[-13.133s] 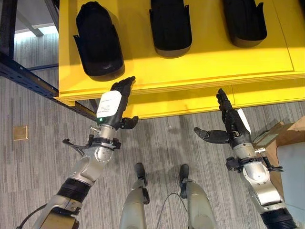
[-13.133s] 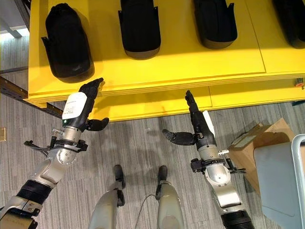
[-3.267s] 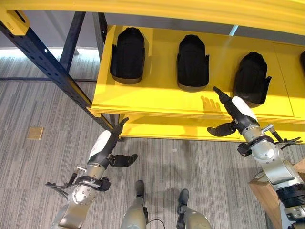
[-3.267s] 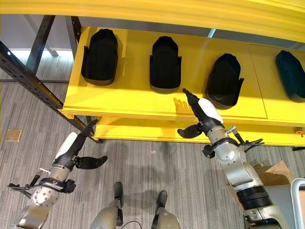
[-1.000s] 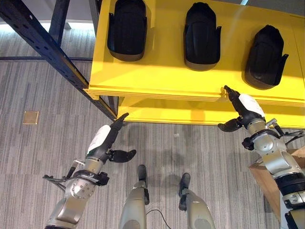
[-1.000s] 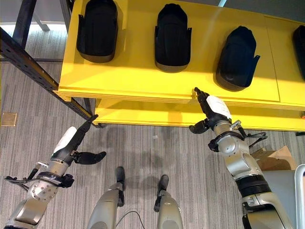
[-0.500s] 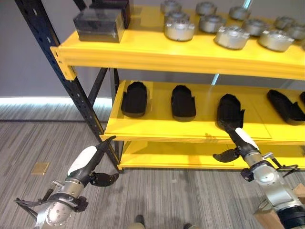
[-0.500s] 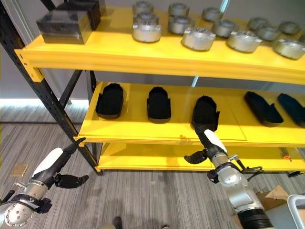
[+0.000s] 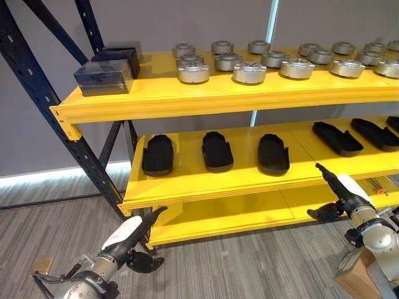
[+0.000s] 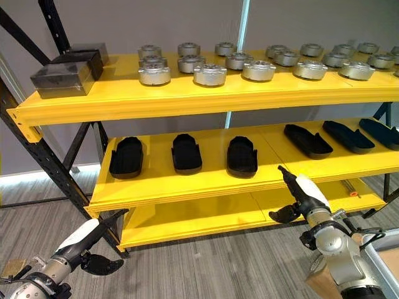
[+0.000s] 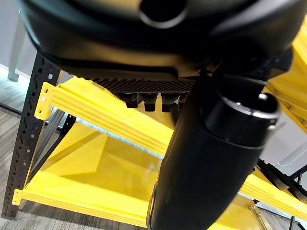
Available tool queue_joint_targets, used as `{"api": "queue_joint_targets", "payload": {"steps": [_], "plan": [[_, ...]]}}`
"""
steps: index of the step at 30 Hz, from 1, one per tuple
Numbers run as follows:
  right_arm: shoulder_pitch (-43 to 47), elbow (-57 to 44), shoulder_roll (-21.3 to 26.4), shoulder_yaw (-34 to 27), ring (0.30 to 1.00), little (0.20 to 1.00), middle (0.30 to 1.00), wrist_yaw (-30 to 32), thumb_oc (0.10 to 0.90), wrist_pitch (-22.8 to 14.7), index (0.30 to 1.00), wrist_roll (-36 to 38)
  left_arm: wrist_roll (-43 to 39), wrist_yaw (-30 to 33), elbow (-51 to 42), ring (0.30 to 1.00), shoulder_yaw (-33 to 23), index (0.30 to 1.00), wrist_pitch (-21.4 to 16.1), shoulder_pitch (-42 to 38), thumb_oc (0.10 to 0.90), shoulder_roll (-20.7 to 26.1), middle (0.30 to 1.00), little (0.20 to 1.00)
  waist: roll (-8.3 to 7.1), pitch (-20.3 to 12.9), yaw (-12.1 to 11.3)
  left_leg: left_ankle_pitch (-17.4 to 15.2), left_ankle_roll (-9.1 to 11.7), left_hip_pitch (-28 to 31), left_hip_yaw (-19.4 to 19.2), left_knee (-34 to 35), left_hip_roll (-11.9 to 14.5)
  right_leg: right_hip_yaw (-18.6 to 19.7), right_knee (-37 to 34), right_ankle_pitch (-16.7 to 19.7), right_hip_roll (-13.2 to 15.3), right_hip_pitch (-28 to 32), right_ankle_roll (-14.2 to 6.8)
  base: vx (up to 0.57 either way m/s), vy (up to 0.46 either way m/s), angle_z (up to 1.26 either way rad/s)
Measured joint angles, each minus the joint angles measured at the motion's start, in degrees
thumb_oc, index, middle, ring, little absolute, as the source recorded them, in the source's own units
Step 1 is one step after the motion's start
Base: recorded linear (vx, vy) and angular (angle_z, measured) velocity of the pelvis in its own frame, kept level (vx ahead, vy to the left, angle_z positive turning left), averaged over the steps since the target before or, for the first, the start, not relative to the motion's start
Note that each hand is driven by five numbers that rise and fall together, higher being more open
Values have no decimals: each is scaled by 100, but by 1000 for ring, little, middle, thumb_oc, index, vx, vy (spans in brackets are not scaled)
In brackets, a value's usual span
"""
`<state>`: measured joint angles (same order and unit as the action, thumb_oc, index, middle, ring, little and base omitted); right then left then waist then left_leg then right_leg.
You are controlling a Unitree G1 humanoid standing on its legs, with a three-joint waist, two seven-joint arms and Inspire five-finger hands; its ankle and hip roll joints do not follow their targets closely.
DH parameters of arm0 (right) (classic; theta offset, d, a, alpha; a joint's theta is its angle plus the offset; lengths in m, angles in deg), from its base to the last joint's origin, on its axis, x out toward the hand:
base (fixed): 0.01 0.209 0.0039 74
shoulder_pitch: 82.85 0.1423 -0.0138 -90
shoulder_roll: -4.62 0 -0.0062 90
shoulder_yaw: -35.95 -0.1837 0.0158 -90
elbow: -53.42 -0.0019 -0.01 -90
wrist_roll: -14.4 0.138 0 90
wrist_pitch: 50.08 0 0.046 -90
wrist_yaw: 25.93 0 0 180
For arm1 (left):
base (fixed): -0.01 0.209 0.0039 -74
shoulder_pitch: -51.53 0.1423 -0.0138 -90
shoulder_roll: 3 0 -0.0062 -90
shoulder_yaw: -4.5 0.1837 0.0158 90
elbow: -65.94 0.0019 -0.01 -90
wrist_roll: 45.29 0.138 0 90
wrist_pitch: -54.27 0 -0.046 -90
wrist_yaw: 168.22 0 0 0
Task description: Move parts from the plastic box to the shelf.
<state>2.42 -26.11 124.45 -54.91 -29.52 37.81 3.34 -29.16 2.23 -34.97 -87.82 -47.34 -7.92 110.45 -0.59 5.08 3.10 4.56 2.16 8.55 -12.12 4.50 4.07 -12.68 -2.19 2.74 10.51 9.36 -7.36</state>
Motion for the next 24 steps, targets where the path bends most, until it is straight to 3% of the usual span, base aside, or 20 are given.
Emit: {"api": "queue_joint_targets", "payload": {"steps": [14, 17, 20, 24], "plan": [[-126, -22, -1, 32, 1000, 1000, 1000, -78, 900, 0, 1000, -2, 0, -105, -1, 1000, 177, 1000, -6, -41, 900, 56, 1000, 1000, 75, 77, -35, 4, -16, -148, -27, 22, -4, 70, -70, 73, -6, -111, 4, -37, -15, -1], [122, -22, -1, 192, 1000, 1000, 1000, -71, 900, 4, 1000, -4, 1, -104, -1, 1000, 397, 1000, -7, -192, 900, 146, 1000, 1000, 136, 325, -22, 58, -21, -251, -13, 2, -13, 55, -78, 150, -3, -217, 2, -77, -5, 2], [612, -18, 0, 407, 1000, 1000, 1000, -48, 900, 25, 1000, -5, 1, -94, -3, 1000, 500, 1000, -14, -496, 900, 233, 1000, 1000, 280, 856, -38, 167, -20, -491, 5, -81, -16, 47, -27, 272, 7, -397, 53, -186, 2, 4], [1040, -16, 0, 471, 1000, 1000, 1000, 2, 900, 40, 1000, -14, 0, -19, -5, 1000, 522, 1000, -14, -856, 900, 283, 1000, 1000, 406, 1264, -39, 201, -40, -755, 21, -188, -19, 50, 84, 322, 35, -653, 82, -124, 14, 2]]}}
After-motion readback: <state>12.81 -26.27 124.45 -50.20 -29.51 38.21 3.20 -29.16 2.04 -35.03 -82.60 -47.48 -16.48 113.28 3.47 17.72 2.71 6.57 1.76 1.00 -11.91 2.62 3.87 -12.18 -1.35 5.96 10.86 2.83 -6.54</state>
